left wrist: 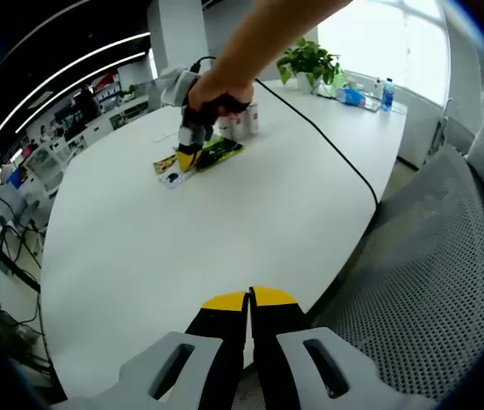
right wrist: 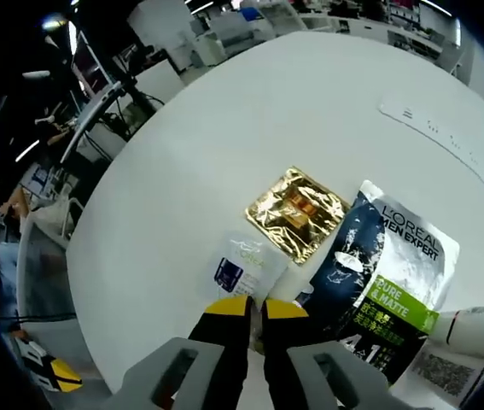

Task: Arrange the skincare products in the storage area until every visible bottle or jar stands upright without overlapping.

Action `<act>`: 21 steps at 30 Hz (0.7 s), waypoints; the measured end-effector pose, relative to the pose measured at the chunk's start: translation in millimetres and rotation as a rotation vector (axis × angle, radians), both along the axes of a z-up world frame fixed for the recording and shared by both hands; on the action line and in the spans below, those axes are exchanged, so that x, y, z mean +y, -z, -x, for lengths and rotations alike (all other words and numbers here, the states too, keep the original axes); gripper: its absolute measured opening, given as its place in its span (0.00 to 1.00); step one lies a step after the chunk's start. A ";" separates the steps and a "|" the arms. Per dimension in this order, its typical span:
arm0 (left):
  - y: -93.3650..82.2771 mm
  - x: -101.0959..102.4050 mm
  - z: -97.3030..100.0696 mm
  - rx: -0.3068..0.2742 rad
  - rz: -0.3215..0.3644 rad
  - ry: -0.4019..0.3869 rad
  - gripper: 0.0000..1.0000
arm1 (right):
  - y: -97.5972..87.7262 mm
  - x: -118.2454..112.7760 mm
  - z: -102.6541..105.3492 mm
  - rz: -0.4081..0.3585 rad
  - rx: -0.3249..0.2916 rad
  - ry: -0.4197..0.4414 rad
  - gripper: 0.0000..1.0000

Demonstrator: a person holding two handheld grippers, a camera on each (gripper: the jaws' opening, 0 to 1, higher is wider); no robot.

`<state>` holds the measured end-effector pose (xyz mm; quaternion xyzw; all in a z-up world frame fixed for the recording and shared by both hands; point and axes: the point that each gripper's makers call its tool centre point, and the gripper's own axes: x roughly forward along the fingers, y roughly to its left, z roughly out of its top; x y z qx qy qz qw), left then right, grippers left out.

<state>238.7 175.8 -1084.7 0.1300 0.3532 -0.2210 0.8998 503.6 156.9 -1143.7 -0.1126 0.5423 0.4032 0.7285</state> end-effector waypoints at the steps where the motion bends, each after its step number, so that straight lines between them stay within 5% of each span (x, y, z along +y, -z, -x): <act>1: -0.3 0.0 -0.2 -0.002 0.000 0.000 0.00 | -0.3 -0.8 0.4 0.005 -0.001 0.003 0.00; 8: -1.6 -0.6 -0.3 -0.008 0.002 0.002 0.00 | -1.4 -1.6 5.1 0.013 0.017 0.037 0.02; 14: -2.3 -1.7 0.0 -0.011 0.002 0.008 0.00 | -7.0 0.4 7.3 0.041 -0.036 -0.034 0.09; 21: -1.1 -2.3 0.8 -0.006 -0.001 0.014 0.00 | -7.8 -0.8 -0.7 0.123 -0.166 -0.186 0.21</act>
